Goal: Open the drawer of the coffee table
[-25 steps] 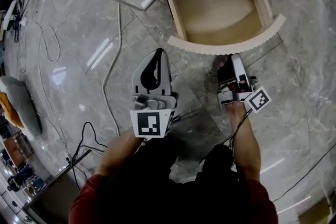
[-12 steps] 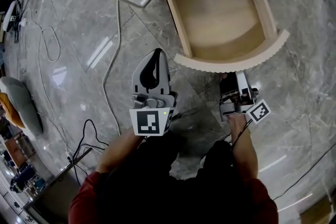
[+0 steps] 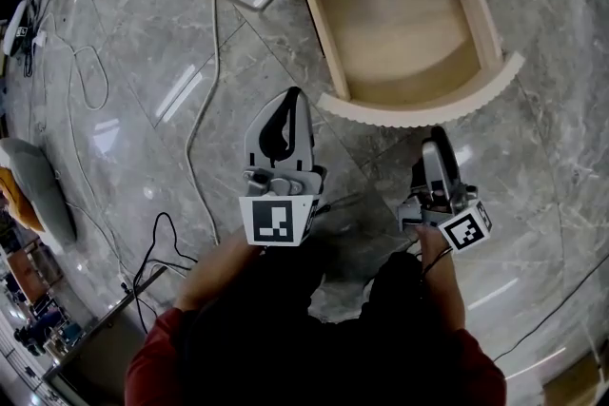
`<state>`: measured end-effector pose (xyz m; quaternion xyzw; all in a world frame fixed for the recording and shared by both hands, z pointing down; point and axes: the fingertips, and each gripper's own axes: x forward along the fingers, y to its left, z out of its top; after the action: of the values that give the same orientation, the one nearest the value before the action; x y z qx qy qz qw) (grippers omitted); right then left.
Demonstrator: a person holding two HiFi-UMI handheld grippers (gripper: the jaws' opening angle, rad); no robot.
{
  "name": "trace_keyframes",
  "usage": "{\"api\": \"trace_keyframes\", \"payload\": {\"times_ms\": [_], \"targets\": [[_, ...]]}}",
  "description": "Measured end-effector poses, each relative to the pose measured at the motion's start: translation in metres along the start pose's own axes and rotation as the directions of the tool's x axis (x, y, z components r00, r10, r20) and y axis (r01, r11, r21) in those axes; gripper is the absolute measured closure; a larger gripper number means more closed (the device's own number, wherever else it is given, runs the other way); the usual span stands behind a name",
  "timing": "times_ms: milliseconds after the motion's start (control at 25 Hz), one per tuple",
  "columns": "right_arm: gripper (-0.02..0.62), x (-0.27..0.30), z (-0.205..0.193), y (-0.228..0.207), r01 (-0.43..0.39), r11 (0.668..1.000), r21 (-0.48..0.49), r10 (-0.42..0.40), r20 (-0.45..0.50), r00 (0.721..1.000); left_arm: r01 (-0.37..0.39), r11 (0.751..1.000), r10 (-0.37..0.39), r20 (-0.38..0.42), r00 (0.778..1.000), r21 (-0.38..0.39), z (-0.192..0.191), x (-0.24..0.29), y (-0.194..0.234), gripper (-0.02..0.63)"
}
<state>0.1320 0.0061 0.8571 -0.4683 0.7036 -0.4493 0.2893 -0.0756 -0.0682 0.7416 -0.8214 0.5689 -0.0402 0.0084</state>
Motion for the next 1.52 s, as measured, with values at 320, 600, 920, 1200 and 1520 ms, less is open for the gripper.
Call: {"api": "trace_keyframes", "payload": {"times_ms": [320, 600, 920, 1200, 1520], "targets": [[0.420, -0.006, 0.034, 0.027, 0.230, 0.613, -0.756, -0.229, 0.108, 0.967, 0.012, 1.000, -0.013, 0.052, 0.999, 0.023, 0.008, -0.002, -0.005, 0.592], [0.571, -0.005, 0.038, 0.034, 0.290, 0.472, -0.833, -0.274, 0.174, 0.946, 0.039, 0.997, -0.036, -0.041, 0.999, 0.070, -0.010, -0.010, -0.006, 0.592], [0.572, 0.009, 0.089, 0.104, 0.273, 0.484, -0.831, -0.207, 0.195, 0.959, 0.068, 0.992, -0.065, -0.032, 0.997, 0.104, 0.051, -0.002, 0.004, 0.592], [0.572, 0.030, 0.169, 0.260, 0.217, 0.403, -0.889, -0.201, 0.145, 0.969, 0.099, 0.982, -0.098, -0.012, 0.995, 0.160, 0.228, -0.002, 0.010, 0.592], [0.572, 0.058, 0.275, 0.512, 0.213, 0.479, -0.852, -0.210, 0.124, 0.970, 0.028, 0.995, -0.029, -0.001, 1.000, 0.098, 0.503, -0.027, 0.051, 0.592]]}}
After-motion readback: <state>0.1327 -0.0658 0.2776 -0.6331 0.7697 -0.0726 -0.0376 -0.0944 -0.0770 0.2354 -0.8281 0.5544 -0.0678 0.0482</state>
